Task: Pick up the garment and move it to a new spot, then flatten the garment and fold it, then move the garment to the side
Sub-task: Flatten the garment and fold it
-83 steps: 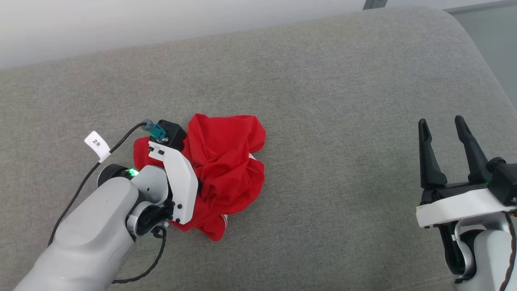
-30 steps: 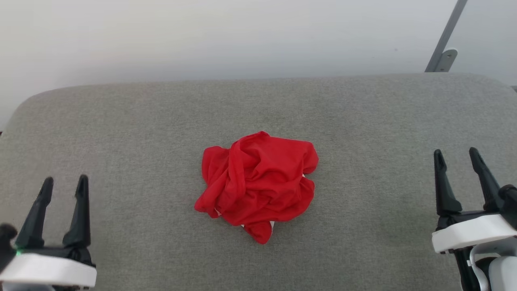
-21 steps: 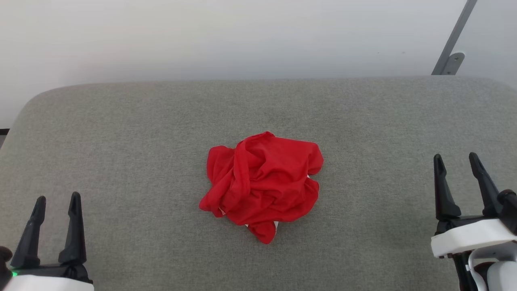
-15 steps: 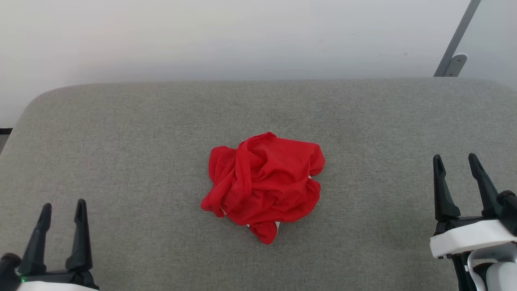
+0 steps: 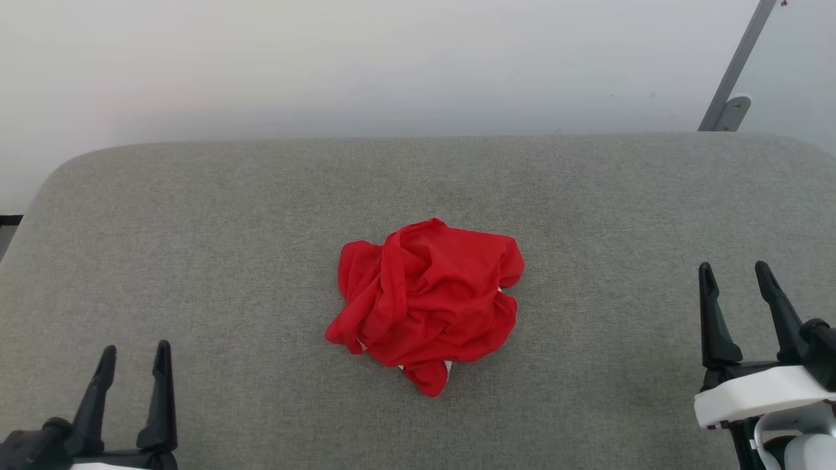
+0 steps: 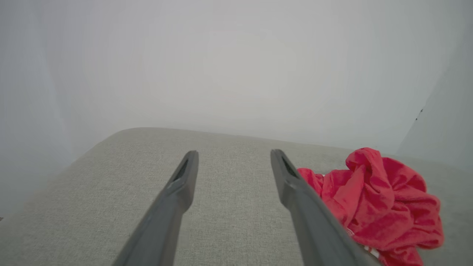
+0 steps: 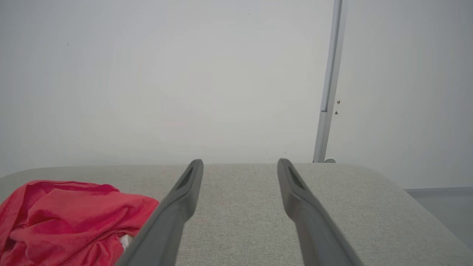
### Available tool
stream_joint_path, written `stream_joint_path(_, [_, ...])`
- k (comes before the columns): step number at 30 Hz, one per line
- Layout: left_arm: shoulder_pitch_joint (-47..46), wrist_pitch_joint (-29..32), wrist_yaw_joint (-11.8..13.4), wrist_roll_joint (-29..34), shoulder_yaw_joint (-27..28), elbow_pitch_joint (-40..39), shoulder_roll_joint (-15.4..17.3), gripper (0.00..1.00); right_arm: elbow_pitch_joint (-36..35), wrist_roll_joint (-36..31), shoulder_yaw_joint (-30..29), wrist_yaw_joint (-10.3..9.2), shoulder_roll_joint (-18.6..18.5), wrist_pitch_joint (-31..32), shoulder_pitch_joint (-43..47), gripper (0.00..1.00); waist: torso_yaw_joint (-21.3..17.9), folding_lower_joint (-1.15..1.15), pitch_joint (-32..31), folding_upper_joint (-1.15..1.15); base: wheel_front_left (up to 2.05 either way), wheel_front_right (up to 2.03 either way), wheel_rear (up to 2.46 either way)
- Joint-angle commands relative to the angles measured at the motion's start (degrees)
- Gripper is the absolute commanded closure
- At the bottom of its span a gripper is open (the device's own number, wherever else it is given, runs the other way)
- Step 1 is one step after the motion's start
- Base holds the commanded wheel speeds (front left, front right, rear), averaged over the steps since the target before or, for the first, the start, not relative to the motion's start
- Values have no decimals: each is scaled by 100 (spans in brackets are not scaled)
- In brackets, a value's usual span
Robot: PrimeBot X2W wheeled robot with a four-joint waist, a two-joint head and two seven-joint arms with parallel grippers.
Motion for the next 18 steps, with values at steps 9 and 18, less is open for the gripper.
stream_joint_path(9, [-116, -29, -23, -11, -211, 72, 123, 0, 27, -4, 71, -2, 13, -19, 95, 0, -3, 0, -11, 0, 0, 0, 0])
stream_joint_path(18, [-161, -29, -24, -37, -289, 73, 174, 0, 71, 68, 183, -2, -36, -52, 103, 0, -6, 0, -5, 0, 0, 0, 0])
